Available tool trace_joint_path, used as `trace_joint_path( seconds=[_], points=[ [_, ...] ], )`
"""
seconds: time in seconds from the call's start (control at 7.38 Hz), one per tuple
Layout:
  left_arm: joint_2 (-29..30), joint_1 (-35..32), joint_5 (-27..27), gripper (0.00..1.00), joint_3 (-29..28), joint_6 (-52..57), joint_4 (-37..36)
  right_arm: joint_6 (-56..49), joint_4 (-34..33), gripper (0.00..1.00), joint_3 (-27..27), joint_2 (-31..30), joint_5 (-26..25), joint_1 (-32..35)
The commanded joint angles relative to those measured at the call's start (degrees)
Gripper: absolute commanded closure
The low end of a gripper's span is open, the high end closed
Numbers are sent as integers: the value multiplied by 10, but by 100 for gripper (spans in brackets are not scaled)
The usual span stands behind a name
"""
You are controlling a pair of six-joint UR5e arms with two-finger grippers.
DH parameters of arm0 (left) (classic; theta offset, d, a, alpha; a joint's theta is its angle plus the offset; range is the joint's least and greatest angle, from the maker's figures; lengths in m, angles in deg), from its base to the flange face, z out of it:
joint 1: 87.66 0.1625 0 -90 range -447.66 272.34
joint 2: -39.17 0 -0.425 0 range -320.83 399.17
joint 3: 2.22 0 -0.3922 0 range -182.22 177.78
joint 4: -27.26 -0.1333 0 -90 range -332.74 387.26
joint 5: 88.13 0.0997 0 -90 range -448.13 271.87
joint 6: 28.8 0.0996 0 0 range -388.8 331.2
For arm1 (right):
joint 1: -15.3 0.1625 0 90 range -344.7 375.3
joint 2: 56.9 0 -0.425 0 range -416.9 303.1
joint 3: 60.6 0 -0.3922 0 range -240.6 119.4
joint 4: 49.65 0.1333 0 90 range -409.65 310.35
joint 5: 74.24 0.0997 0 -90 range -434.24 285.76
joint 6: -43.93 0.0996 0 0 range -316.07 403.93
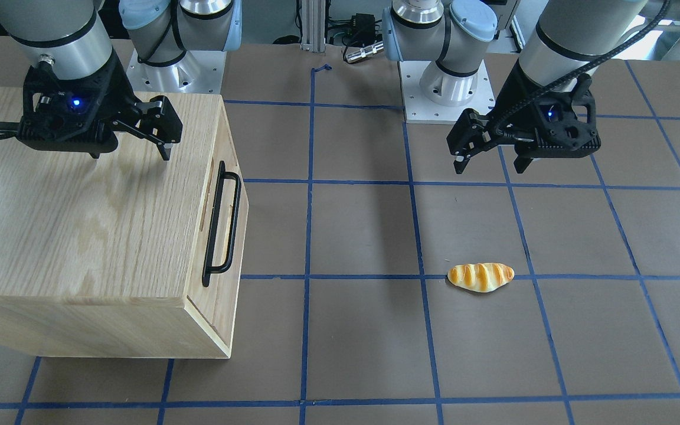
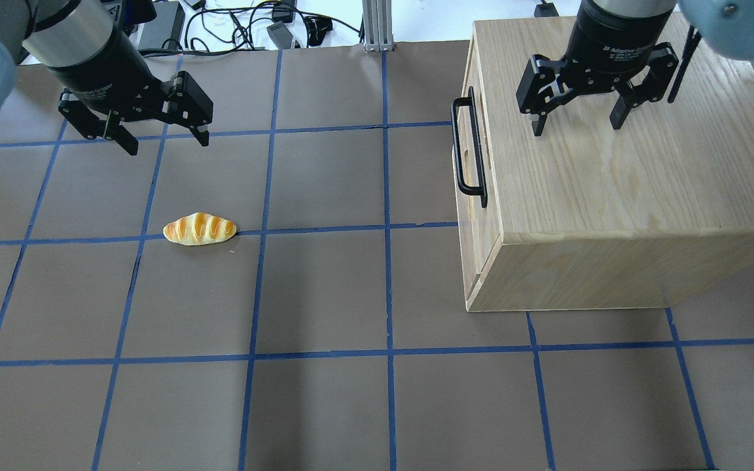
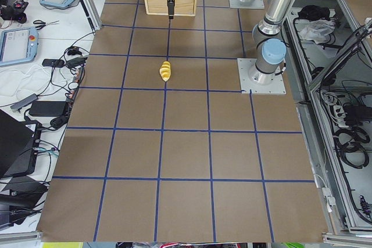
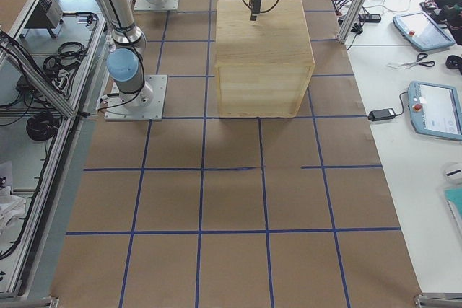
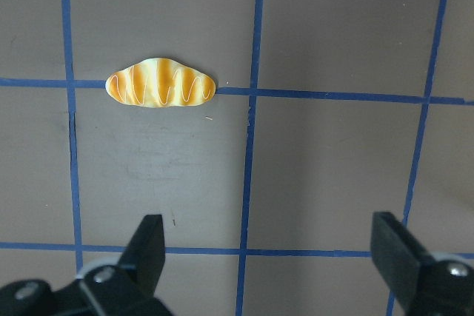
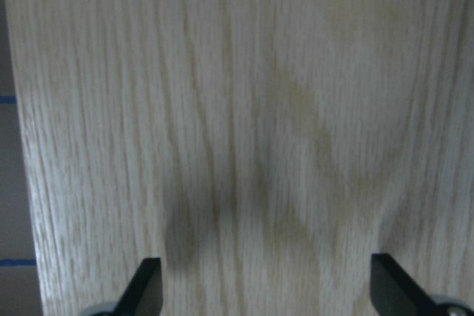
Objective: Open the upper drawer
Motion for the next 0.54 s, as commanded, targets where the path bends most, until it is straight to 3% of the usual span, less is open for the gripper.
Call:
trace_joint_path(
  seconds=[0.0,0.41],
  points=[
    [7,-1,-3,0,-4,-7,-3,-1,0,0,0,0,0,0],
    [0,1,-3,0,-5,-7,-3,0,0,0,1,0,0,0]
  ],
)
